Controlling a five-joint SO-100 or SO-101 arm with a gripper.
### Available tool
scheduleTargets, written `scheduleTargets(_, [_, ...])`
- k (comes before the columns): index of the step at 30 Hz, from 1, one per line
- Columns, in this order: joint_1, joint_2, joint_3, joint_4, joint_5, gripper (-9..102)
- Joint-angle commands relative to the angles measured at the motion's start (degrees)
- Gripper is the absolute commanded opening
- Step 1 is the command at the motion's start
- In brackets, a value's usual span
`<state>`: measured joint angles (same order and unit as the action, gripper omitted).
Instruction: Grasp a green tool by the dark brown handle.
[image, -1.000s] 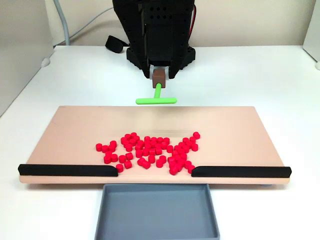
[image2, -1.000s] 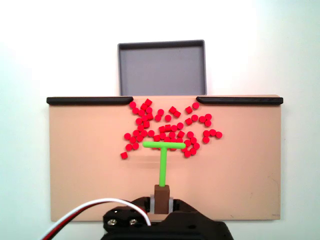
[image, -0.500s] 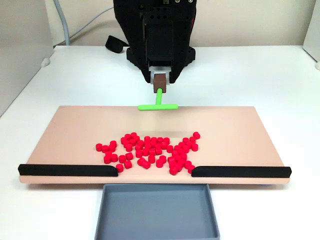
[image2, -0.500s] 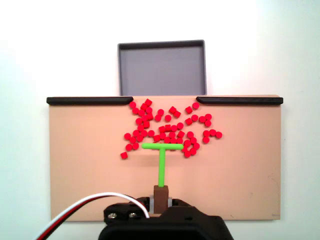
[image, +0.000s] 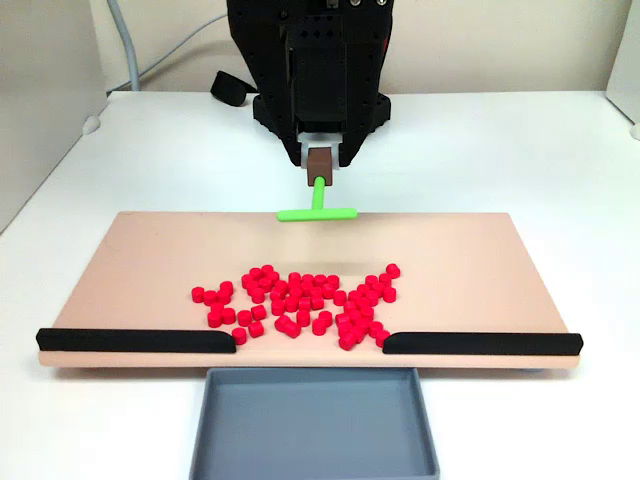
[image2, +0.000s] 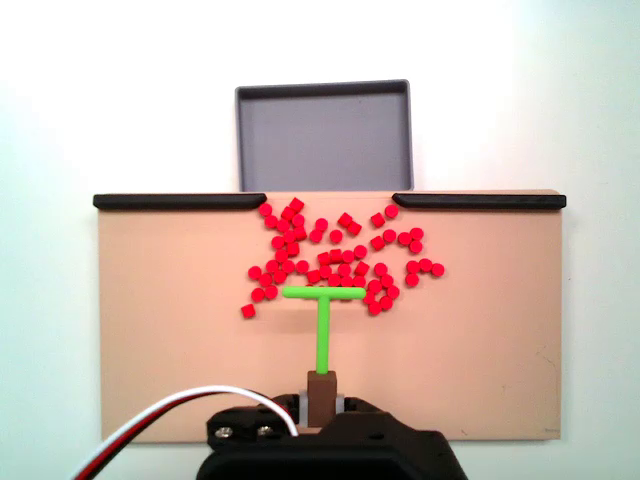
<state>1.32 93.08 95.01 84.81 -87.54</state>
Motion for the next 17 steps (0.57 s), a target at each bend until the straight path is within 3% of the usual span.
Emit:
scheduleTargets(1, [-0.2, 1.2, -0.8, -0.2, 0.4, 0])
scheduleTargets(17, [-0.4, 1.1, -0.8, -0.2, 0.2, 0])
